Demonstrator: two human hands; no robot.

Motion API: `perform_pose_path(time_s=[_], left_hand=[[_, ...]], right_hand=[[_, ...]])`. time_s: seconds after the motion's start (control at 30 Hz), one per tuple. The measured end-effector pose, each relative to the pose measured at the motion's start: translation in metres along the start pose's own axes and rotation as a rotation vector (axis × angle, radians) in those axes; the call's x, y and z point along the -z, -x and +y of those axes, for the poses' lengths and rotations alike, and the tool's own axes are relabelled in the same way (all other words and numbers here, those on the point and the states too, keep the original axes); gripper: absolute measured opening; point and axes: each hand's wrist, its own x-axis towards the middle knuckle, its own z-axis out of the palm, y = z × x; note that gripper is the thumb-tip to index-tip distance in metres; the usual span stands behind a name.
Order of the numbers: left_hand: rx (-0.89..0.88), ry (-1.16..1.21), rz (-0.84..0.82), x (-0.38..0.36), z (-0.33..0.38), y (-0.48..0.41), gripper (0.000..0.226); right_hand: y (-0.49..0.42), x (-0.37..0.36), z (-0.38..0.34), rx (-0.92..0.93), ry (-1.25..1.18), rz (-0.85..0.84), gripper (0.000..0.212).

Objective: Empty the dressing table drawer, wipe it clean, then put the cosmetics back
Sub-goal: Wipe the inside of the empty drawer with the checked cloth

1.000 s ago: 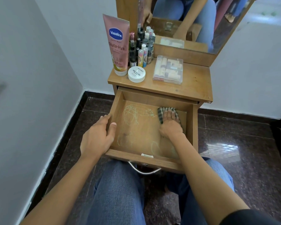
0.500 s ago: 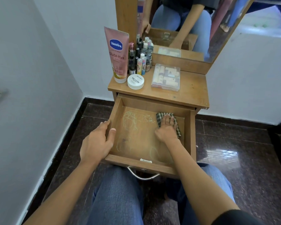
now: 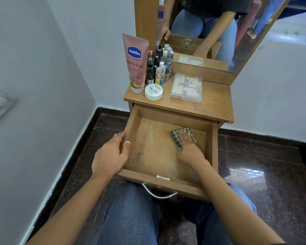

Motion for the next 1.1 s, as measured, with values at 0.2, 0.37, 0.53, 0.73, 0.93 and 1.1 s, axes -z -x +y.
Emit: perform_pose_path(time_s=[0.2,0.37,0.53,0.73,0.93,1.1], left_hand=[[-0.006,0.004,0.027,-0.002,0.002,0.000,0.050],[-0.008,0.002,0.021,-0.002,0.002,0.001,0.050],[0.007,0.013,0.008,0.003,0.004,0.001,0.051],[-0.009,0.015,0.004,0.006,0.004,0.000,0.050],[0.004,0.033,0.041,0.003,0.007,0.004,0.048],[-0.005,0.031,0.040,0.003,0.006,0.004,0.048]], right_hand=[[-0.015,0.008,-0.003,0.118,0.065,-0.046,0.066],[-0.037,0.007,-0.055,0.221,0.112,-0.035,0.067],[-0.042,0.005,-0.080,0.291,0.117,-0.016,0.066],[-0.021,0.018,-0.017,0.361,0.216,-0.062,0.062],[-0.012,0.024,0.016,0.320,0.363,-0.152,0.061],[-0.043,0.030,-0.031,0.427,0.348,-0.154,0.059]])
